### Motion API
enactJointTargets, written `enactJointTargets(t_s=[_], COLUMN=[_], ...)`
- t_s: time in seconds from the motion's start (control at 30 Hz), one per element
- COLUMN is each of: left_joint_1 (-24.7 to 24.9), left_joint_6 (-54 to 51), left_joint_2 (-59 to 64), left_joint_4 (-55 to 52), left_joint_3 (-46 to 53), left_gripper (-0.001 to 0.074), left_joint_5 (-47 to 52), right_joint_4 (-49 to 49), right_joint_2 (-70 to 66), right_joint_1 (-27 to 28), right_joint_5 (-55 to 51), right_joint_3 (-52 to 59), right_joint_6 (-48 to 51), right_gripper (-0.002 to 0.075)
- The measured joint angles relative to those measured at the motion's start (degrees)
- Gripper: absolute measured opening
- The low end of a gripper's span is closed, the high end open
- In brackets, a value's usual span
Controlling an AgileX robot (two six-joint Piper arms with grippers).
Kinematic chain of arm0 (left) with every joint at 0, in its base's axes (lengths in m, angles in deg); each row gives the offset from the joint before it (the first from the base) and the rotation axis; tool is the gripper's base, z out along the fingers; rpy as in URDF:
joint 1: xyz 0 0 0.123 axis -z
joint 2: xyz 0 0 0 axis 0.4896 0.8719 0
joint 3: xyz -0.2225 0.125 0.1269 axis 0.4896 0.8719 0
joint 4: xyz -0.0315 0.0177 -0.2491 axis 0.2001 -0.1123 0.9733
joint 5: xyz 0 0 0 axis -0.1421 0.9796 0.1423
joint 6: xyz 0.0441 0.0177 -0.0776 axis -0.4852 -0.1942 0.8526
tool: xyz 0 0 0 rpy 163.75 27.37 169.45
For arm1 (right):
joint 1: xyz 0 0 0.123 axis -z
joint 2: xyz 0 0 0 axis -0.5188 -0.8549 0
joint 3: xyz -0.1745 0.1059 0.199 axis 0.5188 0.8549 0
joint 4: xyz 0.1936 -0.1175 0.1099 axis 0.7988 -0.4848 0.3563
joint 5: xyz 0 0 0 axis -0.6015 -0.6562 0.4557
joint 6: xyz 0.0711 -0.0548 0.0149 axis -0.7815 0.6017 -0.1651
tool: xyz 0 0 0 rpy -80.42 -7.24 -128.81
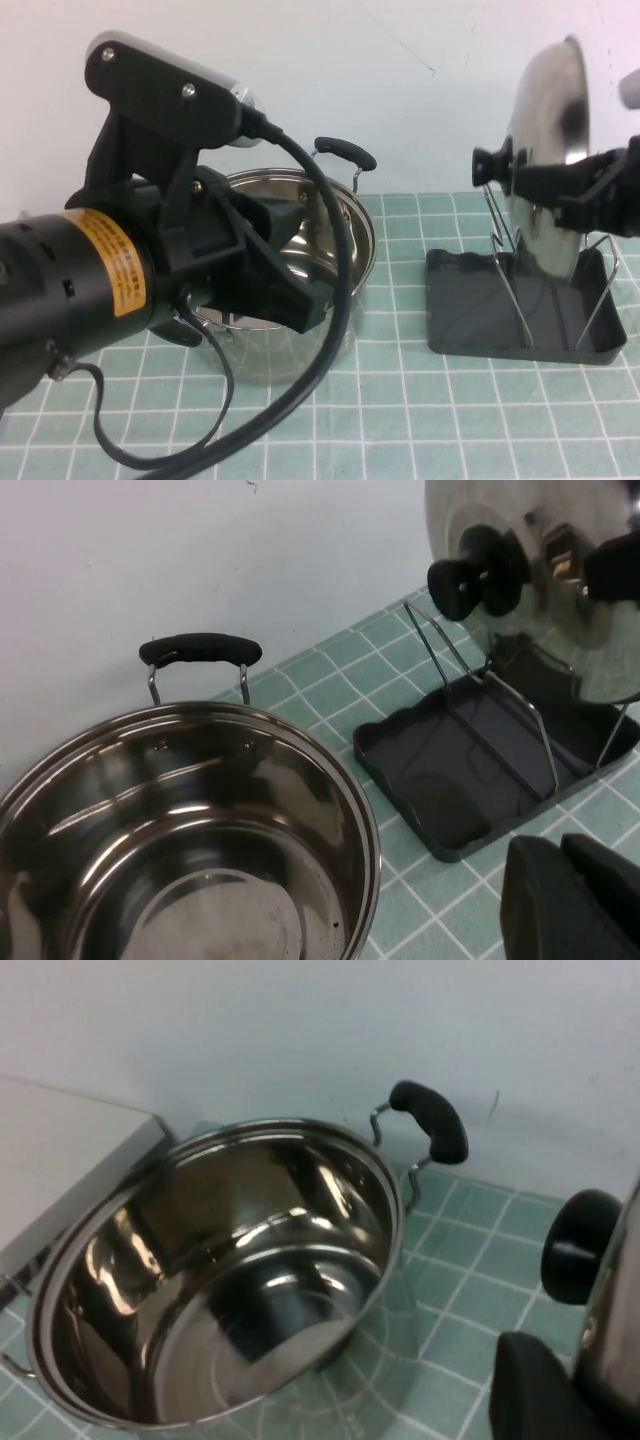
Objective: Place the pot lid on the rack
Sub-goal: Place the pot lid on the pot rack
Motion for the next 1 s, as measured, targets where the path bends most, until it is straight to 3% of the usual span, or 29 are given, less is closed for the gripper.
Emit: enactJointTargets(t_s=[0.33, 0.63, 0.73, 0.9, 1.0], left_joint_1=[0.0, 0.0, 0.0, 0.0, 0.0], left_joint_6=[0.0, 0.0, 0.0, 0.0, -0.29], left_joint_2=[0.0, 0.0, 0.0, 0.0, 0.0], left_joint_4=[0.84, 2.04, 2.62, 2.78, 2.68], left_joint_3=[0.0, 0.0, 0.0, 0.0, 0.0], left_gripper=[0.0002, 0.0001, 0.0001, 0.0001, 0.0001], left_joint_5=[0.56, 1.25, 1.27, 1.49, 2.47], right_joint_4=[-0.87, -7.39, -8.64, -9.57, -10.11], right_joint_2=[-7.25, -8.06, -8.06, -7.93, -6.67], right_joint_1=[0.0, 0.0, 0.0, 0.0, 0.0], right_joint_5=[1.08, 1.88, 3.01, 6.25, 7.48], right_joint_3=[0.0, 0.0, 0.0, 0.0, 0.0], right_joint_6=[0.42, 0.31, -0.94, -2.13, -2.13], right_gripper=[0.0072, 0.008, 0.017, 0.0435, 0.0509])
